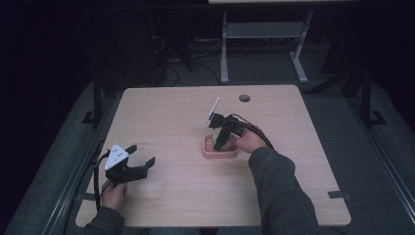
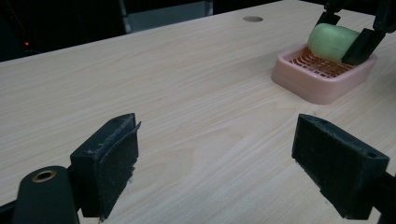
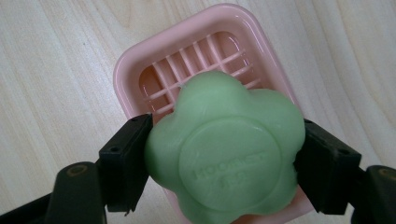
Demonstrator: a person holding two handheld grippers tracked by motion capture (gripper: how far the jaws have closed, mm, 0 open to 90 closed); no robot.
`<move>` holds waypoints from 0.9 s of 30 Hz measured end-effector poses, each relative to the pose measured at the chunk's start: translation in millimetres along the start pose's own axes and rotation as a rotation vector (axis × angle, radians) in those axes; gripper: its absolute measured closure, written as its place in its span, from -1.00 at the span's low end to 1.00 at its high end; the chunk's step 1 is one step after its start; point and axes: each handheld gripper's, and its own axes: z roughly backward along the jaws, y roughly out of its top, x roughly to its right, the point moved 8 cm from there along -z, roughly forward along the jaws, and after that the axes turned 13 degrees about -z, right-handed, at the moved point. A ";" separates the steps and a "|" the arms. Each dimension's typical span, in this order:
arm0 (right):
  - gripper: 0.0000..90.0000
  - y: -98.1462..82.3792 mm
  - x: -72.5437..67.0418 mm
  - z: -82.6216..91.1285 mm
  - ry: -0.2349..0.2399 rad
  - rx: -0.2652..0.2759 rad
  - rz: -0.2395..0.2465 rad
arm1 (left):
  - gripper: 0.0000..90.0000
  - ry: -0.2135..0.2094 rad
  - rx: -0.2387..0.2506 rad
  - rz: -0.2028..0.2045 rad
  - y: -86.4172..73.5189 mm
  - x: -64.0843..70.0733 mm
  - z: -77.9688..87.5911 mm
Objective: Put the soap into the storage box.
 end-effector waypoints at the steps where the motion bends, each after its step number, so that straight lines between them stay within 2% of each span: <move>1: -0.43 -0.3 0.2 -0.7 0.000 0.000 0.001 | -0.69 -0.001 0.002 0.000 0.5 0.2 0.2; 11: -0.44 -0.5 2.0 -3.7 -0.007 -0.002 -0.019 | -0.69 0.001 0.008 -0.004 1.5 -0.8 1.4; 27: -0.44 0.5 1.0 -2.2 0.000 0.009 -0.021 | -0.69 0.000 0.007 -0.007 1.6 -0.7 1.7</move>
